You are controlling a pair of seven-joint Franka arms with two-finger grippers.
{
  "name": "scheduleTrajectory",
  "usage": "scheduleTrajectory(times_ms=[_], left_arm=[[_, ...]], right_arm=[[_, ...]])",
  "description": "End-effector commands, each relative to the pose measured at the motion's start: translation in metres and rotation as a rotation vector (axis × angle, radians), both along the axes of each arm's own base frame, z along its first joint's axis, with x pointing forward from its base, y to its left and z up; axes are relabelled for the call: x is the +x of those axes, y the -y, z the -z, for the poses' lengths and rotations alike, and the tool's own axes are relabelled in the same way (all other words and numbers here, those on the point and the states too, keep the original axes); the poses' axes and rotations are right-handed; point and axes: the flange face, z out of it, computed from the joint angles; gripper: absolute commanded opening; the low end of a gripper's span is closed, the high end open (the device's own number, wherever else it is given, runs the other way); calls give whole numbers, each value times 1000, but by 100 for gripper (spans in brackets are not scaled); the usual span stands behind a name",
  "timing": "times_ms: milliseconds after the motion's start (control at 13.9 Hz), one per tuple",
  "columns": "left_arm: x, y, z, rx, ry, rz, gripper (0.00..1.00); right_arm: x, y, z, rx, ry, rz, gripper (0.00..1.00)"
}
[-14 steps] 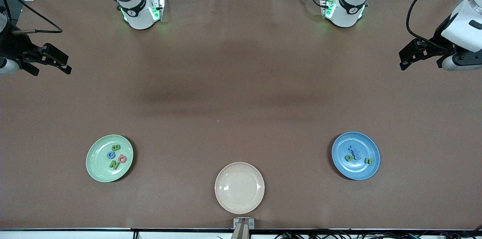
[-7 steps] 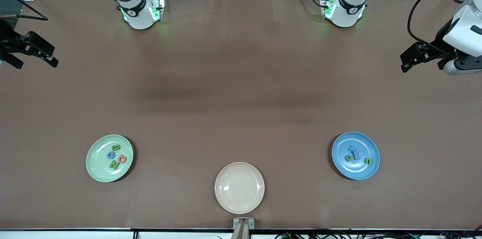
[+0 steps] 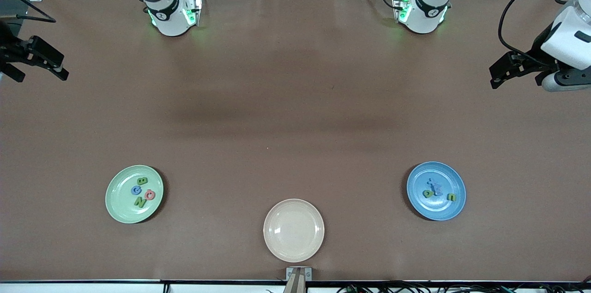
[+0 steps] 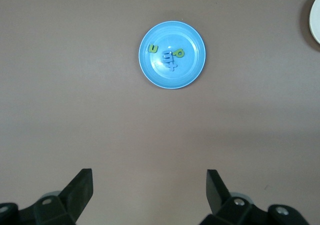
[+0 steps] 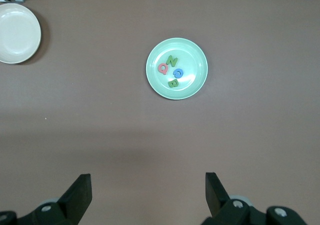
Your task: Sort upper and lower case letters into plates
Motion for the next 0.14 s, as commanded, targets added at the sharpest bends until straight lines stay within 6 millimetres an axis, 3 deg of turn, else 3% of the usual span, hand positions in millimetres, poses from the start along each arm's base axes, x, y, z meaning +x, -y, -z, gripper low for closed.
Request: scheduleTrajectory(times_ms=[0, 72], left_arm=[[1, 3, -5, -4, -5, 17, 100], [0, 4, -4, -5, -8, 17, 100]], right_arm=[[22, 8, 27, -5, -44, 10, 100], [27, 8, 20, -6, -27, 10, 100]])
